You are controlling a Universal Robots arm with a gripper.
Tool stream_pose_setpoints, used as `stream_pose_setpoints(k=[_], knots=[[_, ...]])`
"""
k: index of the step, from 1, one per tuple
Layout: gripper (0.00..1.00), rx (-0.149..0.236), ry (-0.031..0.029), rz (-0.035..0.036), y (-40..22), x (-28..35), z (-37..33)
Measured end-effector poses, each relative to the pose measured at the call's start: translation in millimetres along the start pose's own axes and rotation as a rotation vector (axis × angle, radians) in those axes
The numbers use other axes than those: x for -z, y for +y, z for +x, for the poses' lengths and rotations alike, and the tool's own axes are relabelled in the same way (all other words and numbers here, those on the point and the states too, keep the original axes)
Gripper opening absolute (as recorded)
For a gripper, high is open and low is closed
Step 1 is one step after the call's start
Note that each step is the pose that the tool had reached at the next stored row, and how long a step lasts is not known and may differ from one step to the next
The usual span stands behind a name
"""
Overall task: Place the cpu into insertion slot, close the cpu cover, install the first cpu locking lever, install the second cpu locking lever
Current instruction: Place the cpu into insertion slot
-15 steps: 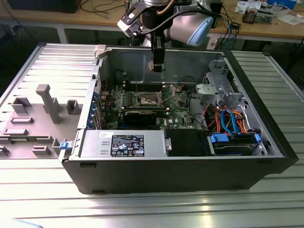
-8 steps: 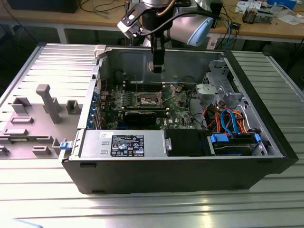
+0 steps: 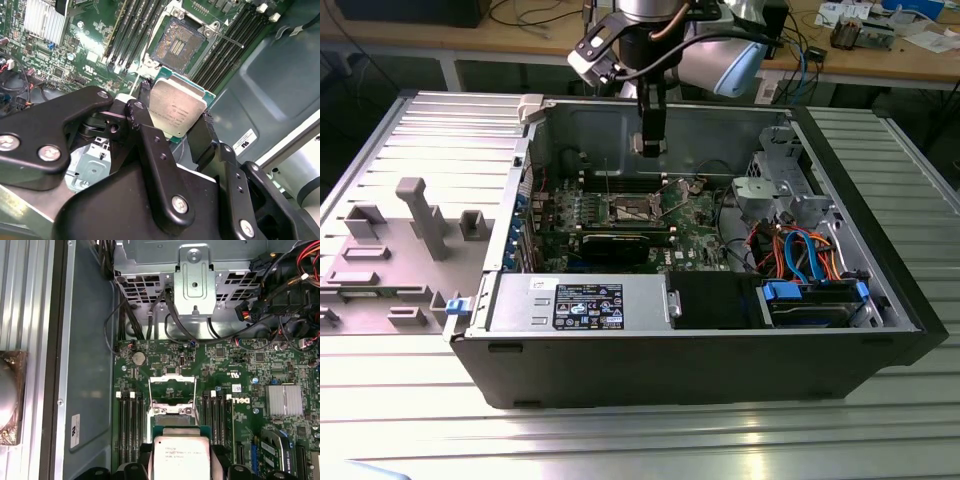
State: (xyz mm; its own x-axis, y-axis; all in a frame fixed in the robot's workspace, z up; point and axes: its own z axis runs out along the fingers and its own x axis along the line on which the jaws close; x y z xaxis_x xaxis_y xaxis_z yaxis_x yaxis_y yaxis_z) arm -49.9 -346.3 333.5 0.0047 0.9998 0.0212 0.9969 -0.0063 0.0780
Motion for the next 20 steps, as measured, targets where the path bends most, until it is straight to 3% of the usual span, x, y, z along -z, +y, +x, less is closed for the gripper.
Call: stream_pose_setpoints(k=[15,20], knots=[[0.54,0.011,0.0009,0.0006,-8.0,-24.0,3.2],[0.54,0.014,0.0012,0.0008,-8.2,-25.3,3.2]])
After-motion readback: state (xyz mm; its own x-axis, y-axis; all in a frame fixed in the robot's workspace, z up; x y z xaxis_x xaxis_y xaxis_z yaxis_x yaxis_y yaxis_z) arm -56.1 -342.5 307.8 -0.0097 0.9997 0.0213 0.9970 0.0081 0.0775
